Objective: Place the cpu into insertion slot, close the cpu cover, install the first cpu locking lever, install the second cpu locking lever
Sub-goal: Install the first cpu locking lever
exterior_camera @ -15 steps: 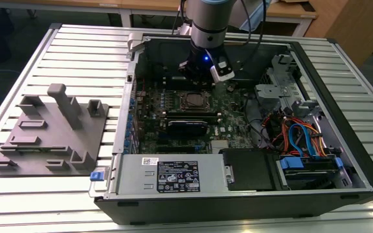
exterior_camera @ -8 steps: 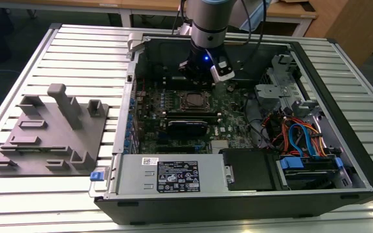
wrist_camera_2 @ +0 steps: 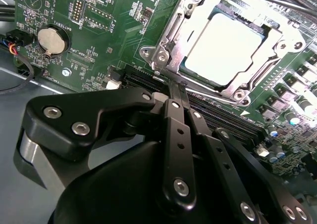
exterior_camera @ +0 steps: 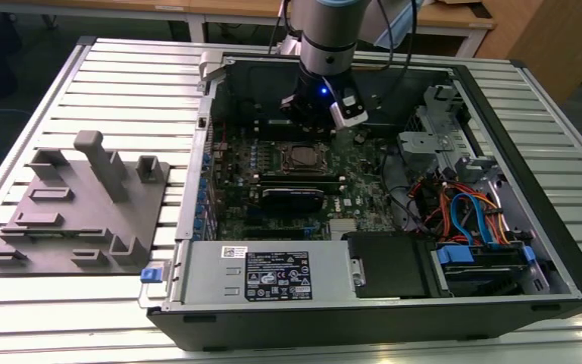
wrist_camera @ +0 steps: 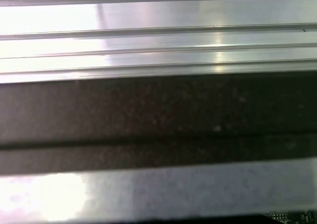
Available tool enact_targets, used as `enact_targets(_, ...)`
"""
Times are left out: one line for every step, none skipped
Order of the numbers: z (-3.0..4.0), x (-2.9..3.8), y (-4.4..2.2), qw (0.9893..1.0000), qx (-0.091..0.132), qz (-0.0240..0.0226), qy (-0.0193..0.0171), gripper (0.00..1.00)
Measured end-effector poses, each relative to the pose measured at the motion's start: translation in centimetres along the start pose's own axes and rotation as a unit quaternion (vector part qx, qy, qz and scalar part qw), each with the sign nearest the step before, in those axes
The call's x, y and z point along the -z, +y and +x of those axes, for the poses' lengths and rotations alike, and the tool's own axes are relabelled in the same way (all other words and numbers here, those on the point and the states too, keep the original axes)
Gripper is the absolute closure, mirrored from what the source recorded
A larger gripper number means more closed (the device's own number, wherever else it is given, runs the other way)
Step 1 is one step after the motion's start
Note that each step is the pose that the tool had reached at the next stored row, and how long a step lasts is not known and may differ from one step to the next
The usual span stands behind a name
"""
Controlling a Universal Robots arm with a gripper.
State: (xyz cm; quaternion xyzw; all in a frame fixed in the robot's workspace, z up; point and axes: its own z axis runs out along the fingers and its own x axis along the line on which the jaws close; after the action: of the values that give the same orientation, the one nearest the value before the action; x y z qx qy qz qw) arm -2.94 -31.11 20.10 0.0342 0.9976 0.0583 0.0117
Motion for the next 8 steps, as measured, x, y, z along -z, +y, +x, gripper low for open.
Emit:
enact_targets(0.00, -0.02, 0.00, 1.0000, 0.000, 0.0000, 0.0000, 0.90)
enact_targets(0.00, -0.02, -0.01, 1.0000, 0.000, 0.0000, 0.0000, 0.90)
enact_targets(0.00, -0.02, 0.00, 1.0000, 0.000, 0.0000, 0.0000, 0.90)
enact_targets(0.00, -0.03, -0.01, 1.0000, 0.000, 0.0000, 0.0000, 0.90)
enact_targets(0.00, -0.05, -0.01, 1.0000, 0.000, -0.0001, 0.0000, 0.90)
enact_targets(0.00, -0.08, -0.01, 1.0000, 0.000, -0.0002, -0.0001, 0.90)
enact_targets(0.00, -0.11, -0.01, 1.0000, 0.000, -0.0001, -0.0001, 0.90)
enact_targets(0.00, -0.13, -0.02, 1.0000, 0.000, 0.0000, 0.0000, 0.90)
